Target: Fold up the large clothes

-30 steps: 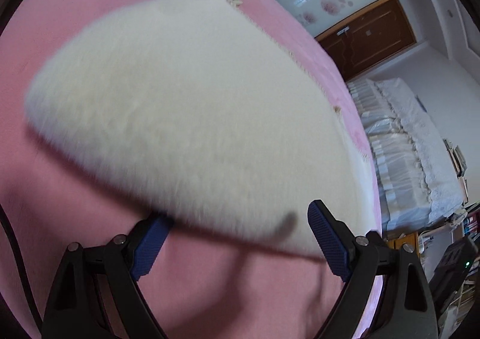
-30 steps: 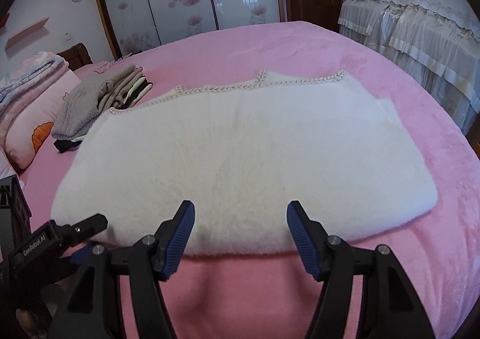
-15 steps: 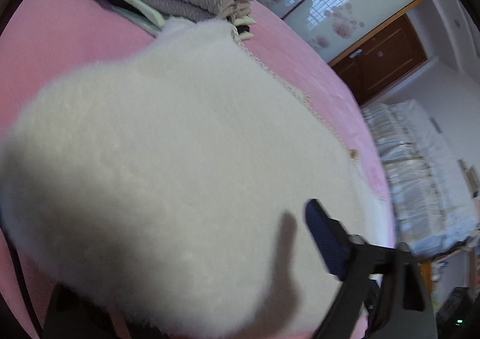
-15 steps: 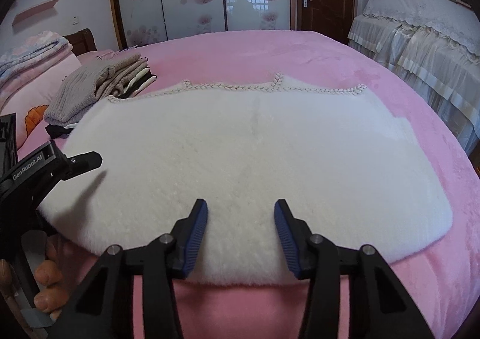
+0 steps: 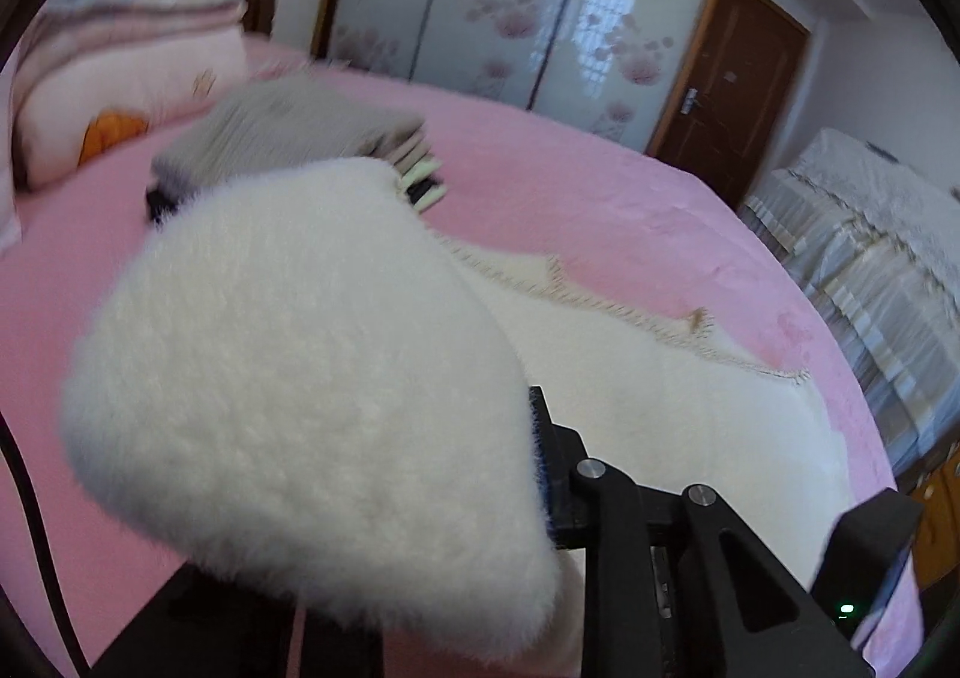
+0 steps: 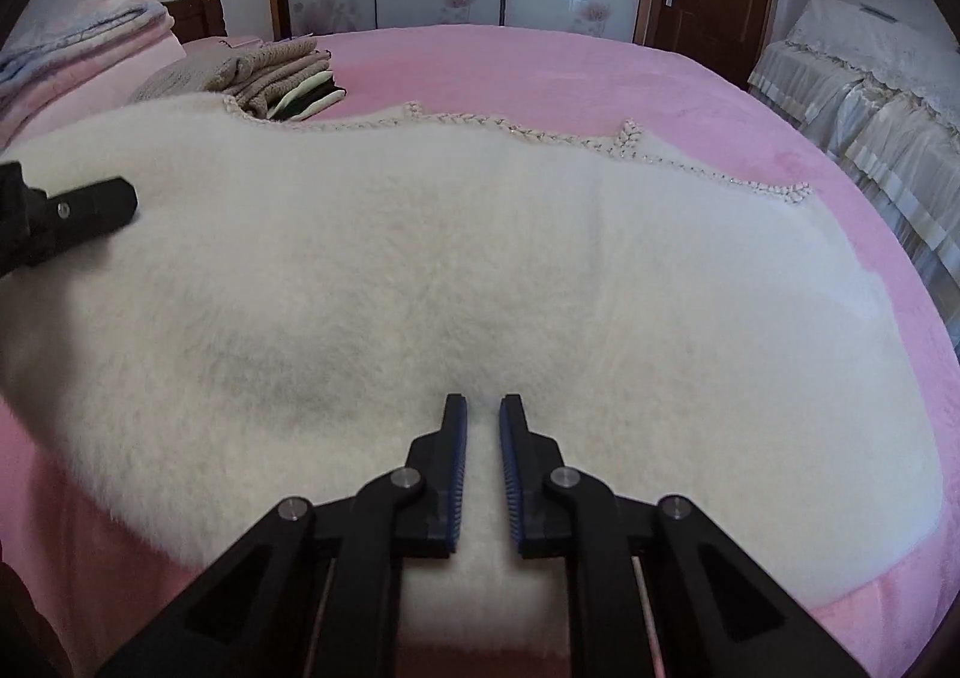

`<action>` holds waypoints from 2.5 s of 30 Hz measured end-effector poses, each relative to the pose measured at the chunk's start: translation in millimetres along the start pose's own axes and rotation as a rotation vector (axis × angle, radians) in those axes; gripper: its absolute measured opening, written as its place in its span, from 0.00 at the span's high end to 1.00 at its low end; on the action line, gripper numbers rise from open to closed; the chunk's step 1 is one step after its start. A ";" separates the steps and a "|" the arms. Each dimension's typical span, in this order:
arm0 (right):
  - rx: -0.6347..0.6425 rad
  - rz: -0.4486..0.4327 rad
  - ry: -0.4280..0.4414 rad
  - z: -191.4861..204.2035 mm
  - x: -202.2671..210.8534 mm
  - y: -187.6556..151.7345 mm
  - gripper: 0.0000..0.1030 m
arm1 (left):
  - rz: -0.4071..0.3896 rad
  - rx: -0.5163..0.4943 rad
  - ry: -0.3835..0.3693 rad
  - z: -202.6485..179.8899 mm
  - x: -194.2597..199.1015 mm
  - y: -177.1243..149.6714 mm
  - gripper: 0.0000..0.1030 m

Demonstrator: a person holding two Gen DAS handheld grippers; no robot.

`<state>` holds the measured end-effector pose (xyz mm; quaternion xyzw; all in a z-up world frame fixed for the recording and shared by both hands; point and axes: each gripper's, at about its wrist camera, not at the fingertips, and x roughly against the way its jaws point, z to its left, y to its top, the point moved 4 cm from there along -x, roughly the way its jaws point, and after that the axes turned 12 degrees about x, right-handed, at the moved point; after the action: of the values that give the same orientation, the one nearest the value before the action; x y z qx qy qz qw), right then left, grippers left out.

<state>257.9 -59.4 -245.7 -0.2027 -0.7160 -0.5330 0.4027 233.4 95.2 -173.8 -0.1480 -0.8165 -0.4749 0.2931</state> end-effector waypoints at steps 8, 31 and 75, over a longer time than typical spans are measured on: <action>-0.291 -0.020 0.246 -61.4 29.2 -23.8 0.90 | -0.100 -0.267 -0.057 -129.8 28.1 -7.8 0.79; -0.511 0.048 -0.061 -228.5 105.0 -156.7 0.90 | 0.185 -0.665 -0.074 -275.2 -24.1 -178.4 0.66; -0.388 -0.013 0.229 -256.1 120.0 -34.0 0.85 | 0.308 -0.305 -0.077 -156.1 -28.4 -76.5 0.13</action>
<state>254.6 -325.2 -143.5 -0.2098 -0.5511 -0.6829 0.4312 268.6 -77.1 -185.2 -0.3317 -0.7135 -0.5365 0.3050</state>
